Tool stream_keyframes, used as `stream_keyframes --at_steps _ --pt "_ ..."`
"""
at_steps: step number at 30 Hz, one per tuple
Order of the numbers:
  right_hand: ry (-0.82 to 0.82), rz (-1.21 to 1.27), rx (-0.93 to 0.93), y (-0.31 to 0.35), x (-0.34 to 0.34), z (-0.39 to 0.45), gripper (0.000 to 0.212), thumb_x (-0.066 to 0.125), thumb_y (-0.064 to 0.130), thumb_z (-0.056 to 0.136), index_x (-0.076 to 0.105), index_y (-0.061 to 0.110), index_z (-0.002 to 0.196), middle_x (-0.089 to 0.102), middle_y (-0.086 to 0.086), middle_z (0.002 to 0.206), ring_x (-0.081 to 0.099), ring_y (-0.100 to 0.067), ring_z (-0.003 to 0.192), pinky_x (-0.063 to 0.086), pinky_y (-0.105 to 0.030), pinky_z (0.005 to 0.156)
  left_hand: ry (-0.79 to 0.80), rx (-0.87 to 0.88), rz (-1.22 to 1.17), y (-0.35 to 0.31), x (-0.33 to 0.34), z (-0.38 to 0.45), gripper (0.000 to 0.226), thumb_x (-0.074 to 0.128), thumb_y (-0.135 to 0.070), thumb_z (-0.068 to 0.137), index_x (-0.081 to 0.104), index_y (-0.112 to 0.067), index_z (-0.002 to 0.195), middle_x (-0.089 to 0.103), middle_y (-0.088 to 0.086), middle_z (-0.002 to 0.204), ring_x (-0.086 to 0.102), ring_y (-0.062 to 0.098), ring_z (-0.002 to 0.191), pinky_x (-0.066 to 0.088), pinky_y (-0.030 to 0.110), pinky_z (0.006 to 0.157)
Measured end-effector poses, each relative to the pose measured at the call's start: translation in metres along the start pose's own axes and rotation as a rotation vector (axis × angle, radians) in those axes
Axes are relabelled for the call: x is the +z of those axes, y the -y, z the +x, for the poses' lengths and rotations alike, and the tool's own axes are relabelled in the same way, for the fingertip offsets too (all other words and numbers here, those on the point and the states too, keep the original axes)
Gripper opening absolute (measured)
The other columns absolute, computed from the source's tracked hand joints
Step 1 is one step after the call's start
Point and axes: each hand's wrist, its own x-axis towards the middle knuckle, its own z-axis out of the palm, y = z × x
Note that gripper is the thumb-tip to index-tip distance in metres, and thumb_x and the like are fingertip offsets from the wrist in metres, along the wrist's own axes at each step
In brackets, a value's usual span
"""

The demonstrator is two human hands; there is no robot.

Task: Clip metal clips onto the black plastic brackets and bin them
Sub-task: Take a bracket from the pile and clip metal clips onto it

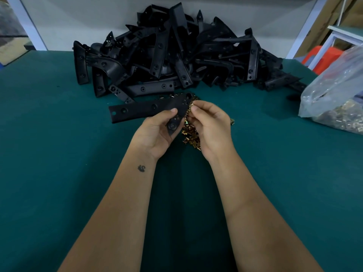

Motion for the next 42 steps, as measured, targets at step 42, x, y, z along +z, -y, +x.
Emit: stream_keyframes --at_steps 42 --pt "0.060 0.137 0.054 0.0044 -0.0020 -0.0065 0.028 0.064 -0.009 0.086 0.048 0.015 0.086 0.063 0.005 0.064 0.055 -0.007 0.057 0.047 -0.018 0.059 0.036 0.031 0.205 -0.0001 0.0053 -0.0050 0.035 0.074 -0.014 0.073 0.068 -0.011 0.107 0.076 0.005 0.104 0.073 0.017 0.095 0.059 0.029 0.075"
